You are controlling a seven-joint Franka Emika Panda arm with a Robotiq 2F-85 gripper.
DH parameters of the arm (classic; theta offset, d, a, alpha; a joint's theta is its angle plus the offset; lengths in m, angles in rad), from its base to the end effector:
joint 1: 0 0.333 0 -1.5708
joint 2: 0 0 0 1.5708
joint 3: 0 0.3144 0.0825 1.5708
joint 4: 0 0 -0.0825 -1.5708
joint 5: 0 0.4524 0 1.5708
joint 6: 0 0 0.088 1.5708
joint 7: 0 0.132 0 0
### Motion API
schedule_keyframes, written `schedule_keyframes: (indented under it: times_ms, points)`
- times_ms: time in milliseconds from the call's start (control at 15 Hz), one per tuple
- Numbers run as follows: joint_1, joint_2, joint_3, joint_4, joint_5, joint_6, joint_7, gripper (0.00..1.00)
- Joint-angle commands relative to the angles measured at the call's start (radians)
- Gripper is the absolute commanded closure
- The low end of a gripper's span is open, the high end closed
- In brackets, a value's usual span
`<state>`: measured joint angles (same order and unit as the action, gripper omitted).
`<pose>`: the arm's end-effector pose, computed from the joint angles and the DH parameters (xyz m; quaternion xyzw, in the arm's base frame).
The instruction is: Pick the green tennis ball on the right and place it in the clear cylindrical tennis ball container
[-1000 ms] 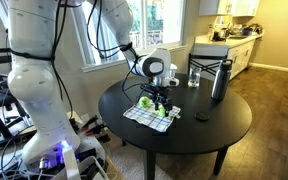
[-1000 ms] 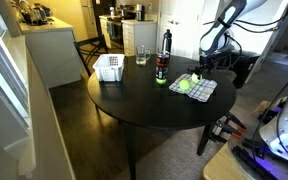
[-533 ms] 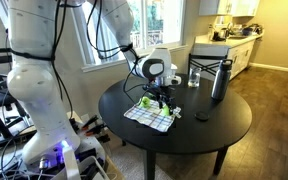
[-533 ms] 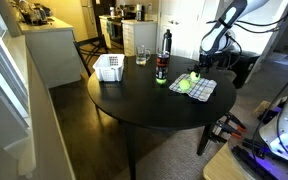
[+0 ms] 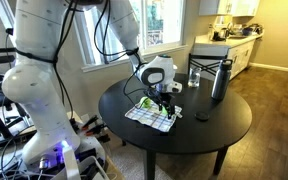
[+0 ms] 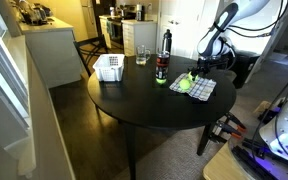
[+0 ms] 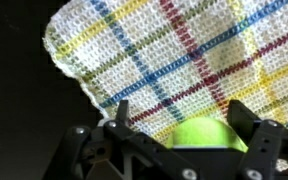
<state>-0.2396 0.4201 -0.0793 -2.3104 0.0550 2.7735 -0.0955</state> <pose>0.5239 -0.1797 0.0774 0.9909 -0.1329 0.0209 0.0101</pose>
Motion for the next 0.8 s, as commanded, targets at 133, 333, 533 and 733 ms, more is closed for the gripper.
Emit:
schedule_keyframes:
  times_ms: [133, 333, 533, 733]
  points:
    - [-0.085, 0.036, 0.074, 0.014, 0.07, 0.08, -0.1, 0.0]
    - [-0.172, 0.036, 0.177, 0.009, 0.156, 0.147, -0.177, 0.0]
    - [-0.236, 0.043, 0.25, 0.014, 0.209, 0.173, -0.228, 0.0]
    - [-0.272, 0.045, 0.281, 0.015, 0.221, 0.182, -0.254, 0.0]
